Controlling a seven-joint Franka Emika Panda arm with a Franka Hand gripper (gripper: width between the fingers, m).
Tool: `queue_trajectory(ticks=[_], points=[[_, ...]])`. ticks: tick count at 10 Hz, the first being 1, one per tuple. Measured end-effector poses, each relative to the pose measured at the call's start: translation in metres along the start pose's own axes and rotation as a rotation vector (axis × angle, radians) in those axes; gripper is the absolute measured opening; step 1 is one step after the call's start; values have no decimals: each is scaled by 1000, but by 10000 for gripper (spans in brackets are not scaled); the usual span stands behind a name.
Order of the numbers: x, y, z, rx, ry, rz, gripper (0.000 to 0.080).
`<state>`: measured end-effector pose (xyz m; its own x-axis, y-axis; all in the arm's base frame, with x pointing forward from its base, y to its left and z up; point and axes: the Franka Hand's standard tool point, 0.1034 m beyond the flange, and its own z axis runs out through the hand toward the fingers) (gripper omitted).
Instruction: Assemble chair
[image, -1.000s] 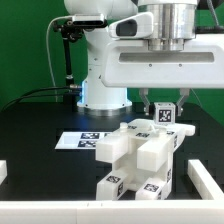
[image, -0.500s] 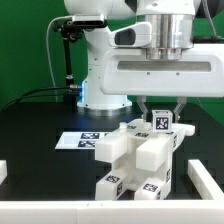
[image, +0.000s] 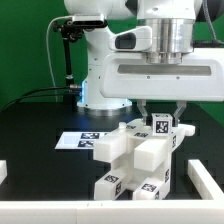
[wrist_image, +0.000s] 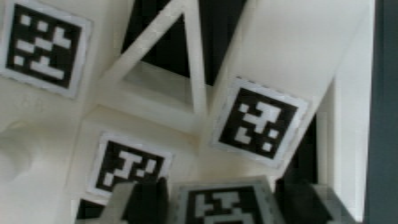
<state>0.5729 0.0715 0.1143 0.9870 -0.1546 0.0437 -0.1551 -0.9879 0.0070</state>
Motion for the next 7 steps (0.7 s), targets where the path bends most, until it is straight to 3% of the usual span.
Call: queue_trajectory(ticks=[1,2,3,4,5,7], points=[[0,0,0,0,0,0,281],[0,0,0,0,0,0,365],[0,0,0,0,0,0,501],[0,0,0,0,0,0,501],[0,0,0,0,0,0,618],[0,0,0,0,0,0,640]])
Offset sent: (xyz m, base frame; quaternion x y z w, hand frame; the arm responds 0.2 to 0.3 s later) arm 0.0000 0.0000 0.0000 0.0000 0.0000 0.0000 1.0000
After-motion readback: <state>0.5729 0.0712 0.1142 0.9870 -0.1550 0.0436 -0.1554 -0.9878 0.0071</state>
